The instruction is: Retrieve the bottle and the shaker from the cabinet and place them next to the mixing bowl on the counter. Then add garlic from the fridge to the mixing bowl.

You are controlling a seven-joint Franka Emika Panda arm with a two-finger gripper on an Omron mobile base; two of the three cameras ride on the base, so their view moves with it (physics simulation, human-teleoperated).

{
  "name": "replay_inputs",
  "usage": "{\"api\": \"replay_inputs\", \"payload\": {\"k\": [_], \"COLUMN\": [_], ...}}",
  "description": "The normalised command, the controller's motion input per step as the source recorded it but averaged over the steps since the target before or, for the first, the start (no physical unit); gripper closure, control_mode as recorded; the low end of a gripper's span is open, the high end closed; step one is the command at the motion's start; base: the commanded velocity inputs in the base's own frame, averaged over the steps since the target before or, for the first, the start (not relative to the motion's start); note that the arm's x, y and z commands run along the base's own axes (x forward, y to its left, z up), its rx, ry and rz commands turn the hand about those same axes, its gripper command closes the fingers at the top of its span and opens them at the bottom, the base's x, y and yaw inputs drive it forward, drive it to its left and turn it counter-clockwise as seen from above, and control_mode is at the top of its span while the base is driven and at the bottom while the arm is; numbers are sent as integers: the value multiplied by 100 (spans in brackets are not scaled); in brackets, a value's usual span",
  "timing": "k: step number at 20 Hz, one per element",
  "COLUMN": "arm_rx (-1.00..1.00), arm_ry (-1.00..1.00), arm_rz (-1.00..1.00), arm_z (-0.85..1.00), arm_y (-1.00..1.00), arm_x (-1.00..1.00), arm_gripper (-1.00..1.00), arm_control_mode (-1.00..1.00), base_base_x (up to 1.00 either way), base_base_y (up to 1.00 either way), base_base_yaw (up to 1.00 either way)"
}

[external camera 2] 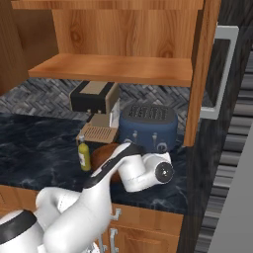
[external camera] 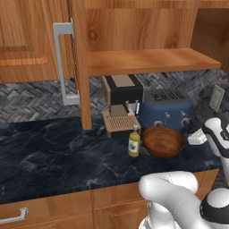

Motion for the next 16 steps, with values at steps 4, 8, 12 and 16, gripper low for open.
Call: {"api": "replay_inputs", "payload": {"k": [4,8,12,16], "arm_rx": [0,0,0,0], "arm_ry": [0,0,0,-5], "arm_rz": [2,16,24,19], "arm_z": [-3,0,-11,-5], "arm_y": [-53,-19,0,0], "arm_x": [6,3,1,0], "arm_gripper": [100,100,100,100], "arm_control_mode": [-100,-100,-100,-100], "base_base_x": [0,0,0,0], "base_base_y": [0,0,0,0], "base_base_yaw": [0,0,0,0]}}
